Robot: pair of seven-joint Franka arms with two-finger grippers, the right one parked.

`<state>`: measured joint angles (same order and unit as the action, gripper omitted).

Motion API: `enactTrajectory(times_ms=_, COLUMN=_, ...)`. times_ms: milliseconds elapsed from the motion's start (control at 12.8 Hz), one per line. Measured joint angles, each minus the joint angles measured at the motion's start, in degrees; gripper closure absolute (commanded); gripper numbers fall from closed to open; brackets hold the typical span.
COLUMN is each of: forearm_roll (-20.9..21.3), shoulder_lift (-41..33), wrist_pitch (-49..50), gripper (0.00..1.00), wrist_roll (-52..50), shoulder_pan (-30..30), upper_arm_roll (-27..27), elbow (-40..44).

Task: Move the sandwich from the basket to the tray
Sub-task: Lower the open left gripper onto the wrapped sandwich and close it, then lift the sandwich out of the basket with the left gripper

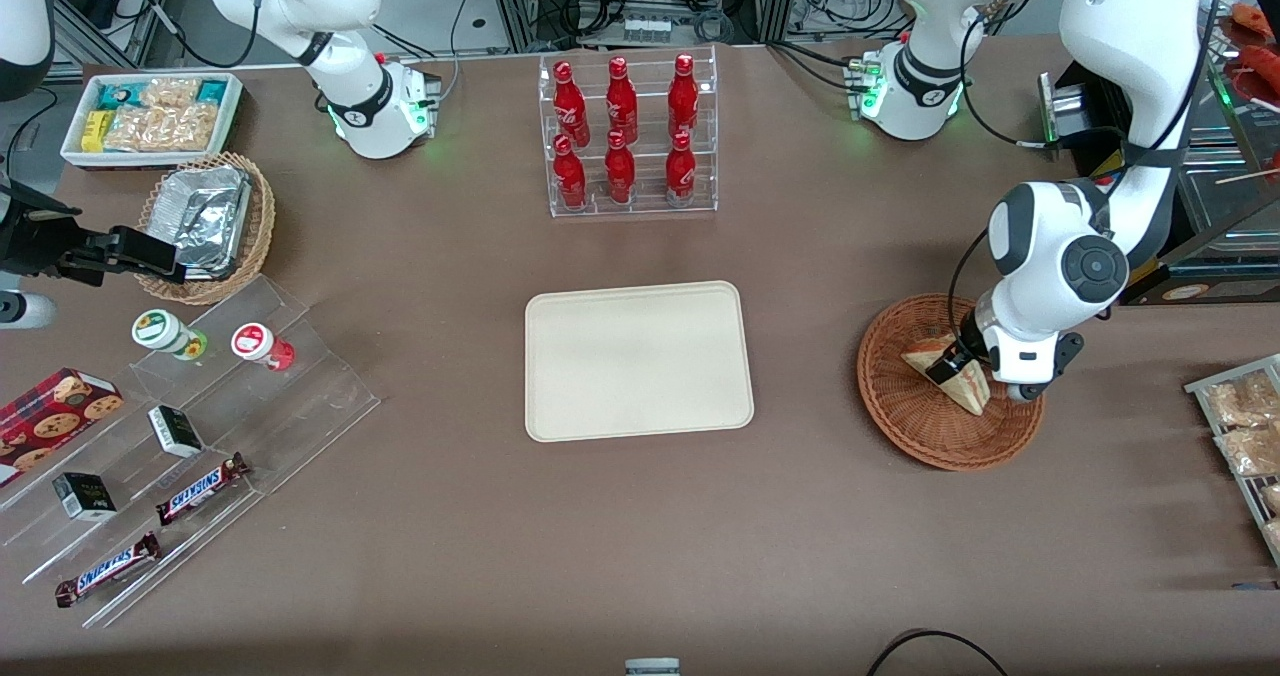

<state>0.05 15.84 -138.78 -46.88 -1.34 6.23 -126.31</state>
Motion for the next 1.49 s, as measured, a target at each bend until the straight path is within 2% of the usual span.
enactTrajectory(times_ms=78, forearm_roll=0.0, shoulder_lift=0.18, wrist_pitch=-0.17, gripper=0.78, wrist_roll=-0.01, shoulder_pan=-0.02, upper_arm_roll=-0.05, elbow=-0.26)
enactTrajectory(times_ms=157, forearm_roll=0.0, shoulder_lift=0.24, wrist_pitch=-0.36, gripper=0.92, wrist_roll=-0.01, shoulder_pan=-0.03, upper_arm_roll=-0.07, elbow=-0.57)
enactTrajectory(times_ms=235, forearm_roll=0.0, shoulder_lift=0.23, wrist_pitch=-0.67, gripper=1.0, wrist_roll=-0.01, shoulder_pan=-0.03, upper_arm_roll=-0.07, elbow=-0.86)
enactTrajectory(times_ms=548, forearm_roll=0.02, shoulder_lift=-0.49, wrist_pitch=0.38, gripper=1.0, wrist_roll=0.07, shoulder_pan=-0.02, upper_arm_roll=-0.06, elbow=-0.85)
enactTrajectory(times_ms=1018, forearm_roll=0.07, shoulder_lift=-3.45, wrist_pitch=14.89, gripper=1.0, wrist_roll=0.42, shoulder_pan=1.35, upper_arm_roll=1.66, elbow=6.76)
enactTrajectory(times_ms=1253, forearm_roll=0.1, shoulder_lift=-3.28, wrist_pitch=19.78, gripper=1.0, wrist_roll=1.83, shoulder_pan=5.94, upper_arm_roll=2.45, elbow=10.43)
enactTrajectory(times_ms=1488, forearm_roll=0.1, shoulder_lift=-2.48, wrist_pitch=20.04, gripper=1.0, wrist_roll=3.04, shoulder_pan=11.06, upper_arm_roll=2.69, elbow=10.94)
